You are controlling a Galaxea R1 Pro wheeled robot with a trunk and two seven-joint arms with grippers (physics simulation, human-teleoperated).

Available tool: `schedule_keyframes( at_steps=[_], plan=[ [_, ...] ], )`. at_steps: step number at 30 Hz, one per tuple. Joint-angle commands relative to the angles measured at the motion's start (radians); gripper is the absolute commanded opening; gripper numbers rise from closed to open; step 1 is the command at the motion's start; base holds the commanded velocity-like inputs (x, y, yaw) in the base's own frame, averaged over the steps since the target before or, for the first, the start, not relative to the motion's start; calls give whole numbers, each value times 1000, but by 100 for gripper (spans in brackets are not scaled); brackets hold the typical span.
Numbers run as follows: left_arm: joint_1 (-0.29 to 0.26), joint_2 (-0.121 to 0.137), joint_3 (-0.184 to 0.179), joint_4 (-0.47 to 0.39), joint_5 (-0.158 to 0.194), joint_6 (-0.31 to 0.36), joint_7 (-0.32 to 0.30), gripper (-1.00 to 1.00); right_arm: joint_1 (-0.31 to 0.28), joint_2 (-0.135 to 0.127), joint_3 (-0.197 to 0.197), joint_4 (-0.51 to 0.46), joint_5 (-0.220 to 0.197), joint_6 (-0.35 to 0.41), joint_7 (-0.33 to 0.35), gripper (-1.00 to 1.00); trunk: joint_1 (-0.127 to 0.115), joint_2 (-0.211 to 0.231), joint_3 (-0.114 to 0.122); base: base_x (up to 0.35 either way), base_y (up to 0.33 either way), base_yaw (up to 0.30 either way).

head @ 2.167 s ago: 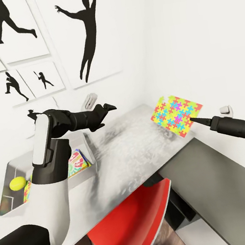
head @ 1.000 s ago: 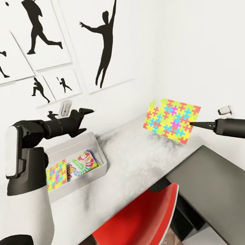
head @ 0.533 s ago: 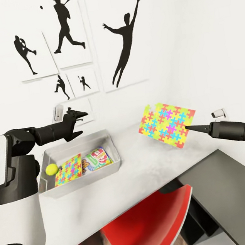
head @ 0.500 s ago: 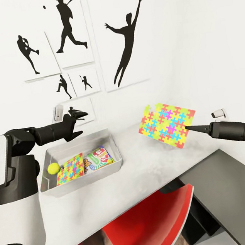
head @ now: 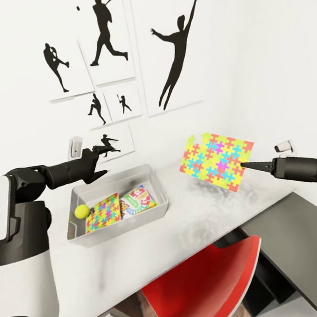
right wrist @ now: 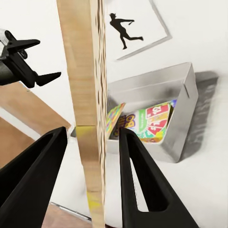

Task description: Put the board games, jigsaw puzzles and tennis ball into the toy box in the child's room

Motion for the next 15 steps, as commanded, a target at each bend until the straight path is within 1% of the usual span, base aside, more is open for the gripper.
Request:
schedule_keyframes(
  at_steps=[1, 6, 8, 10, 12, 15],
  plan=[
    [2, 1, 2, 0, 7, 5, 11, 100, -1, 0, 0, 0, 4, 4, 6, -100, 1, -2, -2, -1, 1, 259],
    [16, 20, 5, 0, 7, 5, 8, 100, -5, 0, 3, 0, 3, 4, 6, -100, 1, -2, -2, 0, 0, 279],
    [24, 29, 12, 0, 8, 5, 8, 100, -6, 0, 4, 0, 2, 4, 6, -100, 1, -2, -2, 0, 0, 291],
    [30, 41, 30, 0, 10, 5, 0, 100, -6, 0, 4, 0, 1, 4, 7, -100, 1, -2, -2, 0, 0, 293],
    [35, 53, 43, 0, 11, 9, -21, 100, -7, 0, 5, 0, -9, 4, 7, -100, 1, -2, -2, 0, 0, 294],
    [55, 79, 55, 0, 11, 17, -65, 100, -8, 0, 6, 1, -40, 4, 7, -100, 1, -2, -2, 0, 0, 295]
  ],
)
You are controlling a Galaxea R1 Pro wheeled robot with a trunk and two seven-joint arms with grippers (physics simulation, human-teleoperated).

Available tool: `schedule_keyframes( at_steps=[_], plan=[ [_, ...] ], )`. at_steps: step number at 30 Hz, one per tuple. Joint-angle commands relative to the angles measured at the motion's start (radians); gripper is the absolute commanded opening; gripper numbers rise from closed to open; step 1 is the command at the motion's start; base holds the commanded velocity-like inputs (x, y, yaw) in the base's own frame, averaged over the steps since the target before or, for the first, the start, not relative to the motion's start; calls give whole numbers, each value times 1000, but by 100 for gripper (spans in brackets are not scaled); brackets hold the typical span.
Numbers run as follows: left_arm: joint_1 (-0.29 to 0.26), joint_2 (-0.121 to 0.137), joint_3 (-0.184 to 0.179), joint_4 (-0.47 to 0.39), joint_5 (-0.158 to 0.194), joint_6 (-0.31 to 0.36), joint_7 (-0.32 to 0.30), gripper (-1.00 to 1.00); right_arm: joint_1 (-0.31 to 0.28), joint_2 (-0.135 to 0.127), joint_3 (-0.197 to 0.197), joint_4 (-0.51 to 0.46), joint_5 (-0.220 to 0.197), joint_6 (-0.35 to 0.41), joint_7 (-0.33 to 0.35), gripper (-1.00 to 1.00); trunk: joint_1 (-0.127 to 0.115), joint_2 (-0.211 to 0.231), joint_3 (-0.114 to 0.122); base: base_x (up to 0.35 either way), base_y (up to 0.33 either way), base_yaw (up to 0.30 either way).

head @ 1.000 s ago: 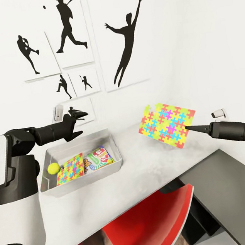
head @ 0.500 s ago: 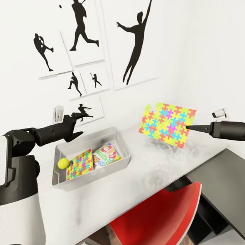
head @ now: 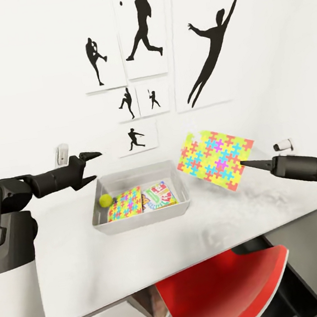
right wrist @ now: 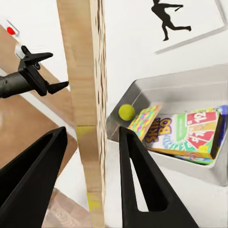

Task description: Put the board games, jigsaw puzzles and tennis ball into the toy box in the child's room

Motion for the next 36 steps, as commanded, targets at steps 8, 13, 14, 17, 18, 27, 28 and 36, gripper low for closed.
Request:
schedule_keyframes(
  at_steps=[8, 13, 14, 17, 18, 27, 28, 36],
  plan=[
    [54, 27, 45, 0, 11, 24, -58, 100, -19, 0, 32, 34, -14, 4, 6, -100, 1, -2, -2, 0, 0, 296],
    [135, 65, 115, 0, 11, 89, -201, 100, -175, 1, 233, 255, -15, 4, 55, -100, 1, -2, -2, 0, 0, 297],
    [146, 73, 122, 0, 11, 94, -226, 100, -196, 1, 263, 283, -14, 4, 75, -100, 1, -2, -2, 0, 0, 298],
    [187, 114, 138, -1, 10, 107, -344, 100, -279, 8, 405, 377, -6, 4, 193, -100, 1, -2, -2, 0, 0, 298],
    [203, 123, 142, -1, 10, 109, -375, 100, -285, 9, 418, 384, -5, 4, 204, -100, 1, -2, -2, 0, 0, 298],
    [327, 136, 180, -1, 9, 114, -459, 100, -313, 20, 474, 413, -3, 4, 247, -100, 1, -2, -2, 0, 0, 298],
    [338, 136, 181, -1, 7, 114, -480, 100, -314, 24, 476, 415, -2, 4, 248, -100, 1, -2, -2, 0, 0, 243],
    [365, 134, 190, 0, 2, 113, -531, 100, -356, 33, 490, 485, 4, 4, 250, -100, 1, -2, -2, 0, 0, 80]
  ],
)
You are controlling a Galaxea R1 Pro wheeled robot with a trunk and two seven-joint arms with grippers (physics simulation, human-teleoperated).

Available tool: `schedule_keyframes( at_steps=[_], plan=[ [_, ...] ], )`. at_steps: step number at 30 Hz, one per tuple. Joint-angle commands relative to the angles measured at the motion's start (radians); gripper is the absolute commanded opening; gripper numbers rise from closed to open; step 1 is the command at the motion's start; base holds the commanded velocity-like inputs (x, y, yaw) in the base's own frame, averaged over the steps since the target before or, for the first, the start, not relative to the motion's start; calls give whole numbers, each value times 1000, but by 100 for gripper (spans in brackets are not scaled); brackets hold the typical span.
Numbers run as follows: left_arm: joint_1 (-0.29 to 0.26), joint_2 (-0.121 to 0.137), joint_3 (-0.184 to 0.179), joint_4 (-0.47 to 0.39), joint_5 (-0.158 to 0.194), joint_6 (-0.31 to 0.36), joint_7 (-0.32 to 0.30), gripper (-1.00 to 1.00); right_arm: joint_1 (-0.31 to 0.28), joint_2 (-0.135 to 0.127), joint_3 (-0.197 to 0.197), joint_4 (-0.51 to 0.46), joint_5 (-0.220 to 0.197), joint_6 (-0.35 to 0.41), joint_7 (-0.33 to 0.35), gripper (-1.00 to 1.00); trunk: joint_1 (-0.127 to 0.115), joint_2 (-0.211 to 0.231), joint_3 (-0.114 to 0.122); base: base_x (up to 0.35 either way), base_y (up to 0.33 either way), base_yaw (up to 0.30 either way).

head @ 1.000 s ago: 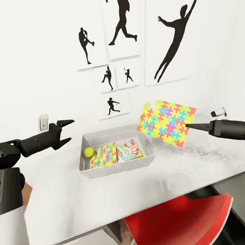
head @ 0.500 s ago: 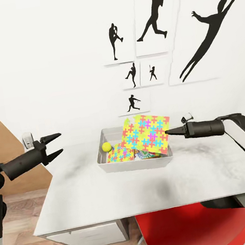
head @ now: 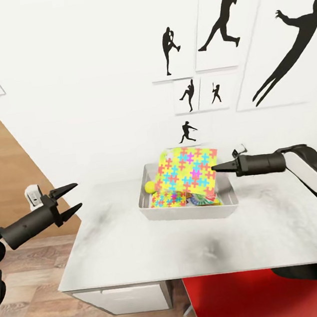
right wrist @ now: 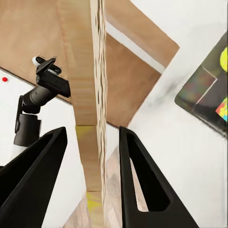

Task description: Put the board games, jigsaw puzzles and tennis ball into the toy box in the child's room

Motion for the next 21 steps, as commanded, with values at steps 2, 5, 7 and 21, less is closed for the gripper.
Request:
schedule_keyframes(
  at_steps=[2, 5, 7, 21],
  plan=[
    [1, -3, 1, 0, 9, 2, 8, 100, -34, 1, 24, 59, -3, 5, 5, -100, 1, -2, -2, 4, 0, 11],
    [1, -4, 2, 0, 9, 2, 7, 100, -48, 2, 50, 88, -2, 5, 7, -100, 1, -2, -2, 77, 0, 5],
    [1, -4, 3, 0, 9, 1, 7, 100, -54, 3, 61, 101, 0, 5, 7, -100, 1, -2, -2, 207, 0, 2],
    [2, -2, 3, 0, 8, 1, 6, 100, -58, 3, 72, 152, 36, 5, 9, -100, 1, -2, -2, 71, 0, 0]
  ],
)
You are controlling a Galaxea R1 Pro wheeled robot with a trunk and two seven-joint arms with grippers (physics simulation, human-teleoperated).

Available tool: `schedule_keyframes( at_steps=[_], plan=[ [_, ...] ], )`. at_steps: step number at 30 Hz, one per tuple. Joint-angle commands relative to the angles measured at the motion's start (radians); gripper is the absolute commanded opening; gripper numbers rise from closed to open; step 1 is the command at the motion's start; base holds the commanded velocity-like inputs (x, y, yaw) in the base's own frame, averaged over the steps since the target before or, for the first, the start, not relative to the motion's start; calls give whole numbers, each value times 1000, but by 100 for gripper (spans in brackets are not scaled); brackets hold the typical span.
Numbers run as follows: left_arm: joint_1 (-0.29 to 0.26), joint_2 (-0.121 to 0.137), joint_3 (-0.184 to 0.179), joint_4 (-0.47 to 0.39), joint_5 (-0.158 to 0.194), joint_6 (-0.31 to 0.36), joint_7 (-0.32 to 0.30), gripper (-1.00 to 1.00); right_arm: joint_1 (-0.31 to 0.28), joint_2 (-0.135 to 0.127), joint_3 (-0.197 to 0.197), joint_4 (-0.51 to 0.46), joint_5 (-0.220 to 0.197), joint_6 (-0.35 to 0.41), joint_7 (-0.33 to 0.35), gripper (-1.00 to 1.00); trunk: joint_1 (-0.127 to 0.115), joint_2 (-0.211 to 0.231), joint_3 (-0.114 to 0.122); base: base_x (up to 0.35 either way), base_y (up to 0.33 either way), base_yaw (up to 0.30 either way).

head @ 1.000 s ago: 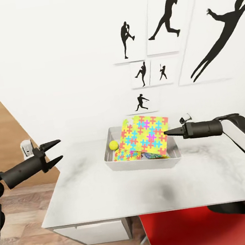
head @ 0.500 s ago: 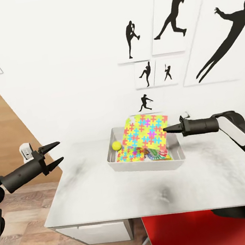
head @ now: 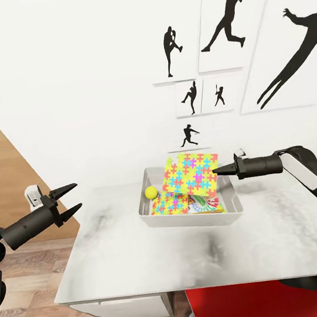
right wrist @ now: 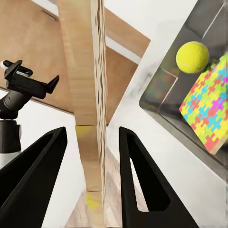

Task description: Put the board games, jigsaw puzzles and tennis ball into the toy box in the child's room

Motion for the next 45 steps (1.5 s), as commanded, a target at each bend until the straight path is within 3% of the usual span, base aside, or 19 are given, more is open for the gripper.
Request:
schedule_keyframes(
  at_steps=[1, 5, 9, 33, 37, 40, 43, 45],
  plan=[
    [-1, 0, 1, -1, 10, 3, 10, 100, -2, -1, 5, 1, 18, 3, 3, -100, 1, -2, -2, 3, 0, 0],
    [-1, 0, 1, -1, 11, 3, 8, 100, -3, 0, 13, 3, 72, 3, 4, -100, 1, -2, -2, 1, 0, 0],
    [-1, 2, 1, -1, 14, 3, -5, 100, -5, 16, 29, 3, 86, 3, 5, -100, 1, -2, -3, 0, 0, 0],
    [-1, 5, 2, -1, 18, 3, -8, 100, -12, 19, 44, 3, 86, 3, 5, -100, 1, -2, -41, 0, 0, -29],
    [-1, 6, 2, -1, 18, 3, -25, 100, -44, 23, 45, 9, 89, 3, 3, -100, 1, -2, -47, 0, 0, -25],
    [-1, 6, 2, -1, 18, 3, -42, 100, -76, 51, 47, 61, 122, 3, 4, -100, 1, -2, -52, 0, 0, -8],
    [-1, 6, 2, -1, 18, 3, -51, 100, -108, 96, 59, 117, 198, 3, 9, -100, 1, -2, -57, 0, 0, -3],
    [0, 7, 1, -1, 17, 3, -54, 100, -116, 110, 70, 131, 224, 3, 32, -100, 1, -2, -60, 0, 0, -1]
  ],
)
